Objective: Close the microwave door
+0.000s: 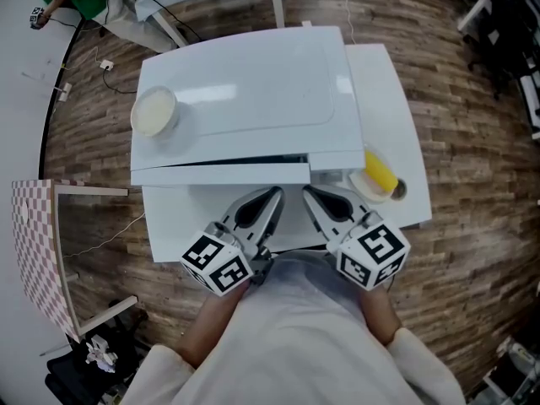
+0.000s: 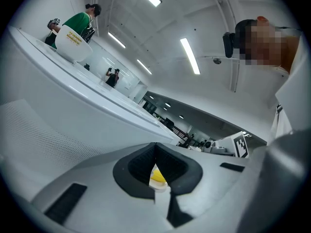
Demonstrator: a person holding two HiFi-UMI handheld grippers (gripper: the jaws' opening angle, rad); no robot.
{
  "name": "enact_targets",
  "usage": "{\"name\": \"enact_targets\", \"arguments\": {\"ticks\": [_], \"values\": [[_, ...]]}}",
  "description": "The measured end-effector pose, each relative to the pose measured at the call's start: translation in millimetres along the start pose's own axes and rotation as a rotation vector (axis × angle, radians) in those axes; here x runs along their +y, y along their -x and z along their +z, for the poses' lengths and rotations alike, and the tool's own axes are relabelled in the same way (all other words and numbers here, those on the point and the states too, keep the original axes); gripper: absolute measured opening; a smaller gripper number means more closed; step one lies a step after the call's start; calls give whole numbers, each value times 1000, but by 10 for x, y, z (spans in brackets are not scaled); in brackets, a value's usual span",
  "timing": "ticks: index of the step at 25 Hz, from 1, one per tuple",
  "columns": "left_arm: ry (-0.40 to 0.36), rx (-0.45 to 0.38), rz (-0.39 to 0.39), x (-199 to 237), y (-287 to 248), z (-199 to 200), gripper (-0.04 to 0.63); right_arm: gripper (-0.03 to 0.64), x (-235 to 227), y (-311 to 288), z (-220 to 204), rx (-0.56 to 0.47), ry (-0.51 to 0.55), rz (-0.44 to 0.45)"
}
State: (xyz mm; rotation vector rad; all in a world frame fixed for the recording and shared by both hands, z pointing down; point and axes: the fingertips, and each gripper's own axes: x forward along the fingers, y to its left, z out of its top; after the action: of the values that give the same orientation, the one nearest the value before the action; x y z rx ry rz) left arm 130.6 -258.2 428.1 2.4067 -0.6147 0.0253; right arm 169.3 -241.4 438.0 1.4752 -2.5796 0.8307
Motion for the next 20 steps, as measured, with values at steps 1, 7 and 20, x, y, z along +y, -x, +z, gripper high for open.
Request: {"name": "enact_targets", "arguments": {"ticks": [1, 7, 20], "values": [[2, -1, 1, 5, -4, 3, 18, 23, -2, 0, -3, 1, 0, -3], [3, 1, -8, 19, -25, 14, 18, 23, -1, -3, 16, -5, -8, -10], [27, -14, -26, 39, -51, 44, 18, 23, -58, -17, 51, -29, -57, -22]]}}
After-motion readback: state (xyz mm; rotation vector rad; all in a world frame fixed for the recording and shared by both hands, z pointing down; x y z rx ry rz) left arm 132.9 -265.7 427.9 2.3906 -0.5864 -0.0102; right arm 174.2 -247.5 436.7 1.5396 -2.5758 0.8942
